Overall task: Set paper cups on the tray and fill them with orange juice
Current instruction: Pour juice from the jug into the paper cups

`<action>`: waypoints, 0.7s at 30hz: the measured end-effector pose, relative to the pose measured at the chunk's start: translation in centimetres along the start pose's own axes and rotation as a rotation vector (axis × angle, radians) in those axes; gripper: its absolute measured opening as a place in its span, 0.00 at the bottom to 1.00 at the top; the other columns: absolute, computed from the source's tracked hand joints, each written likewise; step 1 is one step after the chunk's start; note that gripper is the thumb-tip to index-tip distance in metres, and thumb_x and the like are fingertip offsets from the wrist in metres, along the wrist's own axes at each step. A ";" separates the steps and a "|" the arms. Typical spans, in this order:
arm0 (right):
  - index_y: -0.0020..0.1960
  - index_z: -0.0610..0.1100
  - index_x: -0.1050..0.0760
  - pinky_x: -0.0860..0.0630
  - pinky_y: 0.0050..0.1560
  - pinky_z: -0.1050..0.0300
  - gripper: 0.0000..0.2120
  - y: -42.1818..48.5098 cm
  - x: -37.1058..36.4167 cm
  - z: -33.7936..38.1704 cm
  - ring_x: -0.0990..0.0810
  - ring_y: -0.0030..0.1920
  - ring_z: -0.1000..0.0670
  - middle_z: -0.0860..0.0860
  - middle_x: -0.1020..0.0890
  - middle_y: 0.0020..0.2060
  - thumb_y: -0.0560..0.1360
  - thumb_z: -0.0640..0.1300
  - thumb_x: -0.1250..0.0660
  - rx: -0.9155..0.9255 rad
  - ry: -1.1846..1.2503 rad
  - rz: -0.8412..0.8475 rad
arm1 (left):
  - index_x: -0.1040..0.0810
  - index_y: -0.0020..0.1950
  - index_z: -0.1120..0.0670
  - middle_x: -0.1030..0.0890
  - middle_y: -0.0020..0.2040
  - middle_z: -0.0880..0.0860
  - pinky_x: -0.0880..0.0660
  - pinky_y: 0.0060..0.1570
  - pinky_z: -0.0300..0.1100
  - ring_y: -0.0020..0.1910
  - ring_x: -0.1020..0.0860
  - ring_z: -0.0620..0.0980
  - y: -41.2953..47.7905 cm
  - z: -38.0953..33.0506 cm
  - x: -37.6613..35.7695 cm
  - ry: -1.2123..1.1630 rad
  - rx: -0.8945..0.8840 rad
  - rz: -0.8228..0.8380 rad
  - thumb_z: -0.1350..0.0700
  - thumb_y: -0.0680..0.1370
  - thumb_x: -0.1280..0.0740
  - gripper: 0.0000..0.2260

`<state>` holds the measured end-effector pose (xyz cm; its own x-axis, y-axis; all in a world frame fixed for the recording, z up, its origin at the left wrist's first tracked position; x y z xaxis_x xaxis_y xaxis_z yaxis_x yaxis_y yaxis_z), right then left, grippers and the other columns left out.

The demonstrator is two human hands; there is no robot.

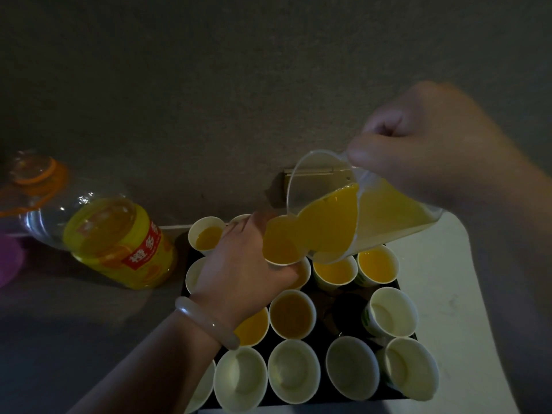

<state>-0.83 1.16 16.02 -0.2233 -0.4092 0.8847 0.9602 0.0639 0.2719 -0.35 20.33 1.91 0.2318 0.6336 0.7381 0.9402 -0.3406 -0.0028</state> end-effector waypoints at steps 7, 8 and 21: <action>0.30 0.34 0.28 0.44 0.26 0.59 0.19 0.0 0.1 -0.2 0.38 0.26 0.50 0.45 0.35 0.23 0.62 0.52 0.38 -0.016 0.004 -0.006 | 0.31 0.57 0.38 0.25 0.49 0.40 0.23 0.50 0.46 0.52 0.26 0.42 0.1 -0.3 0.1 -0.033 -0.008 -0.009 0.39 0.65 0.29 0.23; 0.30 0.35 0.27 0.44 0.26 0.59 0.19 0.0 0.2 -0.3 0.39 0.26 0.50 0.46 0.35 0.23 0.62 0.52 0.38 -0.023 0.002 -0.008 | 0.31 0.57 0.38 0.25 0.49 0.40 0.23 0.50 0.46 0.52 0.26 0.42 0.2 -0.3 0.1 -0.035 -0.011 -0.014 0.39 0.65 0.29 0.23; 0.31 0.35 0.25 0.41 0.28 0.57 0.17 0.3 0.0 -0.4 0.37 0.28 0.48 0.44 0.34 0.25 0.65 0.50 0.35 -0.045 0.018 -0.008 | 0.32 0.58 0.39 0.26 0.50 0.40 0.23 0.50 0.46 0.53 0.27 0.42 0.4 -0.4 -0.1 0.017 0.007 0.005 0.39 0.66 0.28 0.23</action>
<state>-0.50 0.80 15.89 -0.2286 -0.4257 0.8755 0.9650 0.0196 0.2615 -0.14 19.87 2.07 0.2325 0.6198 0.7495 0.9406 -0.3394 -0.0111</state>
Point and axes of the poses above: each hand's wrist, its own y-axis towards the middle knuckle, its own x-axis out of the back of the hand, z = x × y, the point moved 1 cm from there along y, towards the middle knuckle
